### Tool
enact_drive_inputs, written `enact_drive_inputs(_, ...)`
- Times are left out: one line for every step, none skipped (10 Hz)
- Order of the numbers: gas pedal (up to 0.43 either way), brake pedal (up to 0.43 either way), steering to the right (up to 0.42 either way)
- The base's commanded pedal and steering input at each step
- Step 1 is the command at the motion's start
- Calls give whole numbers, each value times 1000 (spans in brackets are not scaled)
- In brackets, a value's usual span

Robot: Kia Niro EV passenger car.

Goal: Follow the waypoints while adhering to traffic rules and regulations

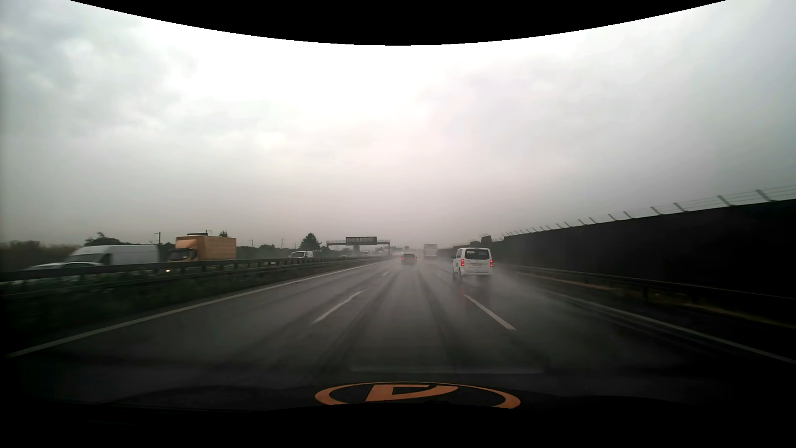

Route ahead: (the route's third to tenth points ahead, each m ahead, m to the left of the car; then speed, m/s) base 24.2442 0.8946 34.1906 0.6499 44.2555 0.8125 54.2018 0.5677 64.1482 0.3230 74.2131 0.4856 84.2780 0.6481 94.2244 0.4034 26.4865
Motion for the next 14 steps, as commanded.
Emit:
enact_drive_inputs(189,0,-1)
enact_drive_inputs(189,0,-1)
enact_drive_inputs(189,0,-2)
enact_drive_inputs(189,0,-1)
enact_drive_inputs(189,0,-1)
enact_drive_inputs(189,0,-1)
enact_drive_inputs(189,0,0)
enact_drive_inputs(189,0,0)
enact_drive_inputs(189,0,0)
enact_drive_inputs(197,0,0)
enact_drive_inputs(197,0,0)
enact_drive_inputs(197,0,0)
enact_drive_inputs(197,0,-1)
enact_drive_inputs(197,0,-1)
